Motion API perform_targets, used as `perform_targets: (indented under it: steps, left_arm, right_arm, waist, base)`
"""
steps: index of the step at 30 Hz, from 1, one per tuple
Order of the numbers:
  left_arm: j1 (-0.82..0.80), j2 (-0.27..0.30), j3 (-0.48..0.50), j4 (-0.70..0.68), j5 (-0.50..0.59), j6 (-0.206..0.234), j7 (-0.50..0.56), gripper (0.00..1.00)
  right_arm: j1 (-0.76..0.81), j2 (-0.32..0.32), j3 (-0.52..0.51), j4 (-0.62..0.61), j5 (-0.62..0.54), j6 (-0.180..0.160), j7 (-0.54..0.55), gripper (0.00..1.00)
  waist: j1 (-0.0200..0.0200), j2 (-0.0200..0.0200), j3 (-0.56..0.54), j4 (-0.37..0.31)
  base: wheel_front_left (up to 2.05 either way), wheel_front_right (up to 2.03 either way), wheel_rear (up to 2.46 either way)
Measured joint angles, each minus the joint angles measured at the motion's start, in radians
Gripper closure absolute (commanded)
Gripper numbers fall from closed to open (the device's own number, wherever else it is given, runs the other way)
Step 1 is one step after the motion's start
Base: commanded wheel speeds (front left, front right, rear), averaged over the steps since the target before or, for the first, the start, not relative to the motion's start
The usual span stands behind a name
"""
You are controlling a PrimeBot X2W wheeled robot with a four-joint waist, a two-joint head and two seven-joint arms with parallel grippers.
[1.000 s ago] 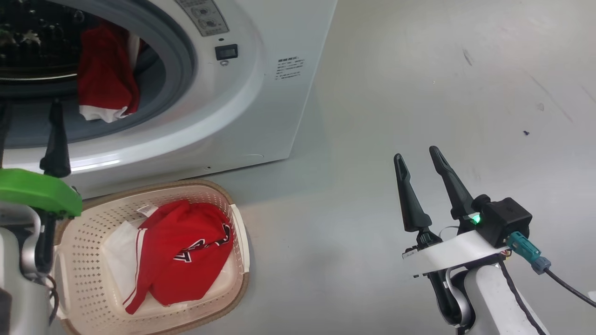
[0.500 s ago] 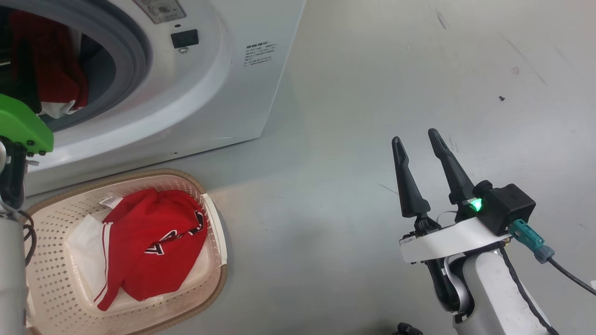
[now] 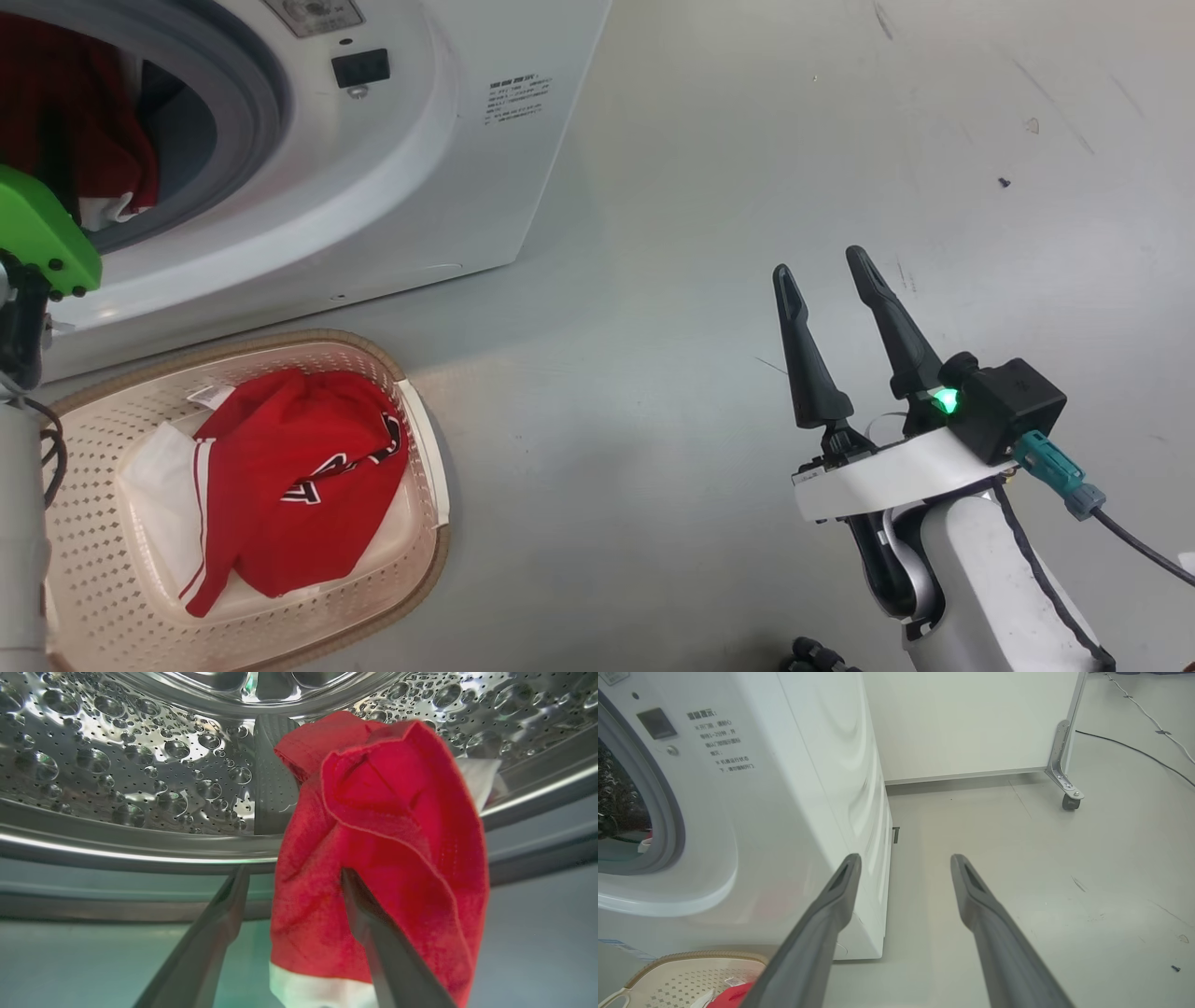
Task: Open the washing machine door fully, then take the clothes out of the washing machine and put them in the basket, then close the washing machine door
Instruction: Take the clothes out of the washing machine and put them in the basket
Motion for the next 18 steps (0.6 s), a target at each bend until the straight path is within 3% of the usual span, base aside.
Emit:
perform_targets:
  steps: [18]
  left_arm:
    - [-0.105, -0.011, -0.046, 0.095, -0.001, -0.028, 0.042, 0.0]
  right_arm:
    - [-0.021, 0.0, 0.024, 0.0, 0.002, -0.009, 0.0, 0.0]
  waist:
    - [0.0, 0.0, 0.021, -0.008]
  base:
    - [0.0, 0.0, 0.0]
